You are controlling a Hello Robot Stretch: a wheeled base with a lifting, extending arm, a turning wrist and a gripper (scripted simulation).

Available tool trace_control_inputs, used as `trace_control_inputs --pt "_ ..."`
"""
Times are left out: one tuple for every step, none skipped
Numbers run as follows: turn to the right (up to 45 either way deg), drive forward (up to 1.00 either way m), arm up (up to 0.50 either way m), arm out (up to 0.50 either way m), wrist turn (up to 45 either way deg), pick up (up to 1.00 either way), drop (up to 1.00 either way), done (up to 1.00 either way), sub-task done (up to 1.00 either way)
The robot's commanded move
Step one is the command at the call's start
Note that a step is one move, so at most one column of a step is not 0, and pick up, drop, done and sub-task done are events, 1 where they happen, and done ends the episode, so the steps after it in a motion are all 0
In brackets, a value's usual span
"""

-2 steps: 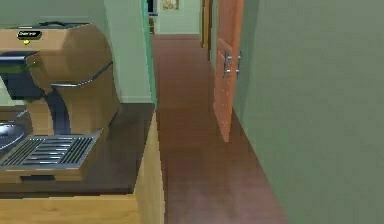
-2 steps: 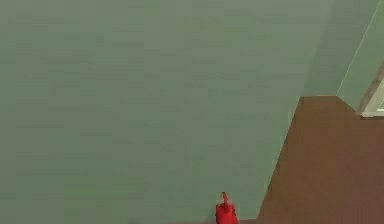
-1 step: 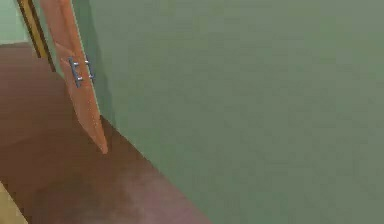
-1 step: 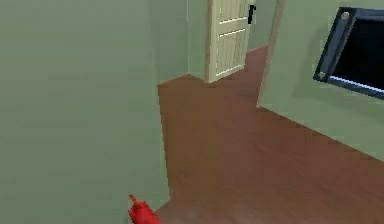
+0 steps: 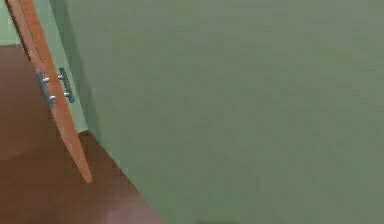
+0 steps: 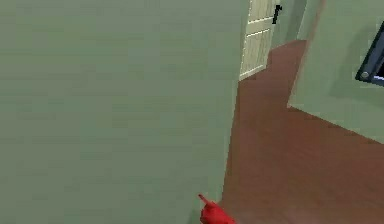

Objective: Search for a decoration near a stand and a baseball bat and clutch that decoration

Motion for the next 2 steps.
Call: trace_control_inputs --pt "-45.0 0.00 0.00 0.00 0.0 0.00 0.00 0.00 0.00" --pt "0.0 0.95 0.00 0.00 0.0 0.00 0.00 0.00 0.00"
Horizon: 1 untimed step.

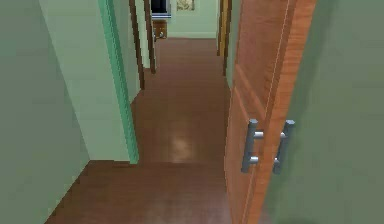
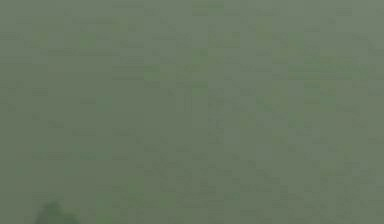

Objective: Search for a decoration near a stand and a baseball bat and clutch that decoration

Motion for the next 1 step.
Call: trace_control_inputs --pt "-18.0 0.00 0.00 0.00 0.0 0.00 0.00 0.00 0.00"
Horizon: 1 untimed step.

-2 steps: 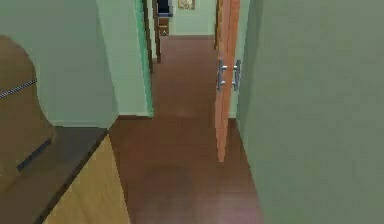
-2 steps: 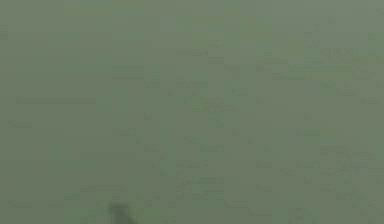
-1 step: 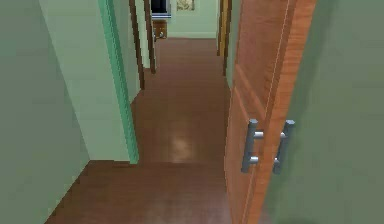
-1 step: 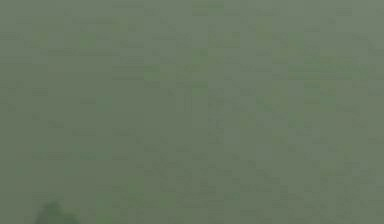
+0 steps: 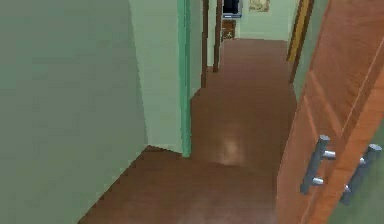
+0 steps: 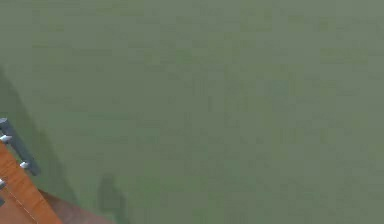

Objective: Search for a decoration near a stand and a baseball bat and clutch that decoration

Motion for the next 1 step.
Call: trace_control_inputs --pt "0.0 0.60 0.00 0.00 0.0 0.00 0.00 0.00 0.00"
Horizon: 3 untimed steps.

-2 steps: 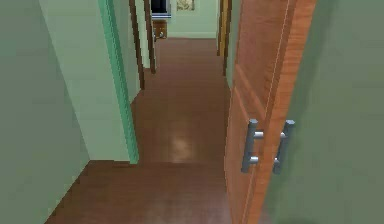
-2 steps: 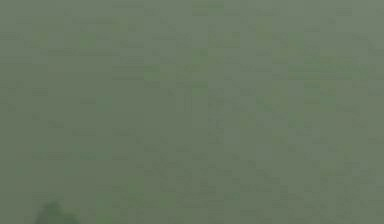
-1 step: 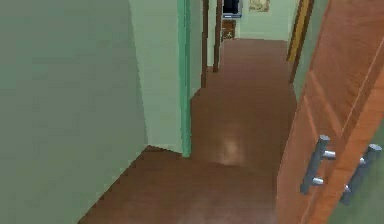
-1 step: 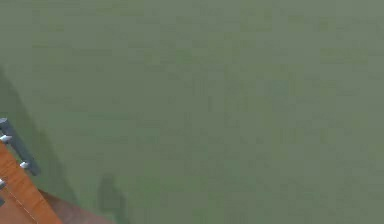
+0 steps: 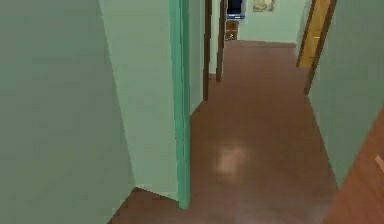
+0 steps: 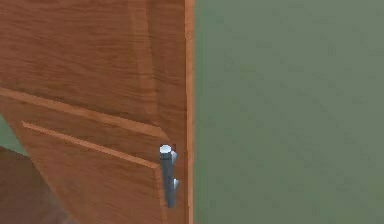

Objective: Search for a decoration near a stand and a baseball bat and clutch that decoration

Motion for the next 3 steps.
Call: trace_control_inputs --pt "18.0 0.00 0.00 0.00 0.0 0.00 0.00 0.00 0.00" --pt "0.0 1.00 0.00 0.00 0.0 0.00 0.00 0.00 0.00" --pt "3.0 0.00 0.00 0.00 0.0 0.00 0.00 0.00 0.00"
